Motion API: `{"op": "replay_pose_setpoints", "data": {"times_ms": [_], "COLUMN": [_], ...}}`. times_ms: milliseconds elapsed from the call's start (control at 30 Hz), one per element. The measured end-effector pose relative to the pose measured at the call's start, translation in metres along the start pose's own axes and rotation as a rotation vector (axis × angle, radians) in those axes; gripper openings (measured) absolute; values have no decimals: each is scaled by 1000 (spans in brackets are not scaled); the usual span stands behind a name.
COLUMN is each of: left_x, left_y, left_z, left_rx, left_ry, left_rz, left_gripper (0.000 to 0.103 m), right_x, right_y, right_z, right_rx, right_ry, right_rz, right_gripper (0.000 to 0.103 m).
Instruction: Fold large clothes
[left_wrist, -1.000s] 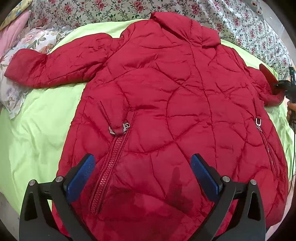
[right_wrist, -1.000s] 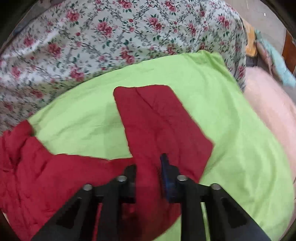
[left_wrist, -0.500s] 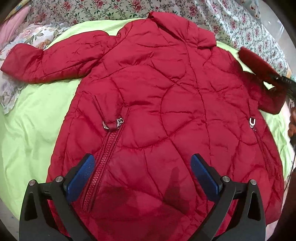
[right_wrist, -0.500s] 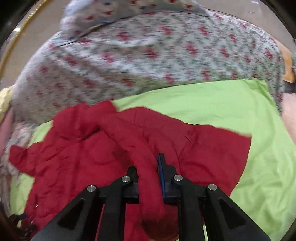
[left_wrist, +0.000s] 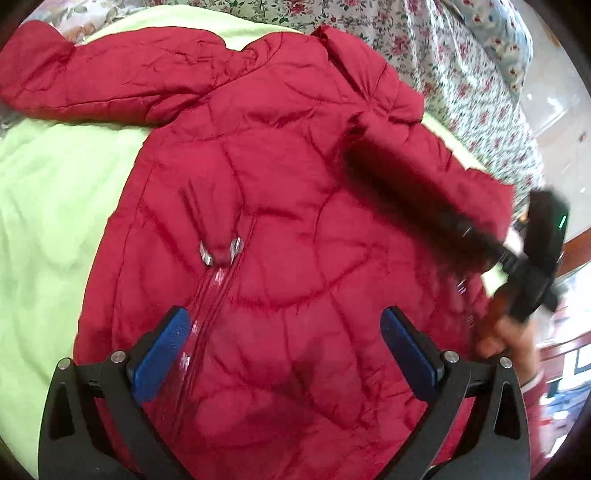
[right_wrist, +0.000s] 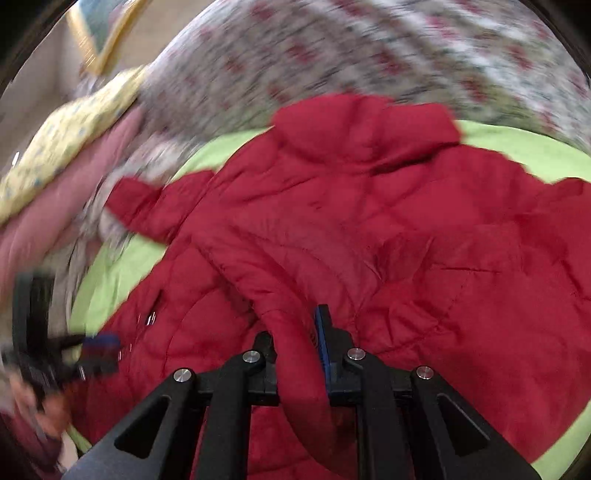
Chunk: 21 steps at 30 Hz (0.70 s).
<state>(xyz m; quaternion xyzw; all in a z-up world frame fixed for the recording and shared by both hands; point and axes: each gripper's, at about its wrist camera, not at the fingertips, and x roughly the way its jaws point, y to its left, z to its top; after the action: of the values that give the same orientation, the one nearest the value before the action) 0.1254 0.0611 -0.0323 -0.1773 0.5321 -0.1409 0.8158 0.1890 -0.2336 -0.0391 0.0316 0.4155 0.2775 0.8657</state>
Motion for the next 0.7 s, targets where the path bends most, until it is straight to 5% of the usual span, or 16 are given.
{"op": "replay_pose_setpoints", "data": {"times_ms": [133, 500, 600, 667, 700], "left_x": [4, 75, 82, 82, 83], "left_y": [4, -22, -23, -25, -28], "left_z": [31, 113, 117, 118, 116], "left_rx": [-37, 23, 18, 21, 27], "left_ry": [13, 68, 59, 71, 81], "left_rz": [-83, -48, -66, -115, -144], "left_gripper": [103, 97, 72, 36, 29], "right_x": [15, 22, 21, 20, 20], "right_y": [20, 23, 24, 24, 25], "right_z": [-6, -6, -7, -7, -6], "right_rx": [-114, -131, -124, -120, -117], "right_ry": [36, 29, 29, 28, 28], "right_rz": [1, 47, 42, 36, 35], "right_gripper": [19, 19, 19, 21, 21]}}
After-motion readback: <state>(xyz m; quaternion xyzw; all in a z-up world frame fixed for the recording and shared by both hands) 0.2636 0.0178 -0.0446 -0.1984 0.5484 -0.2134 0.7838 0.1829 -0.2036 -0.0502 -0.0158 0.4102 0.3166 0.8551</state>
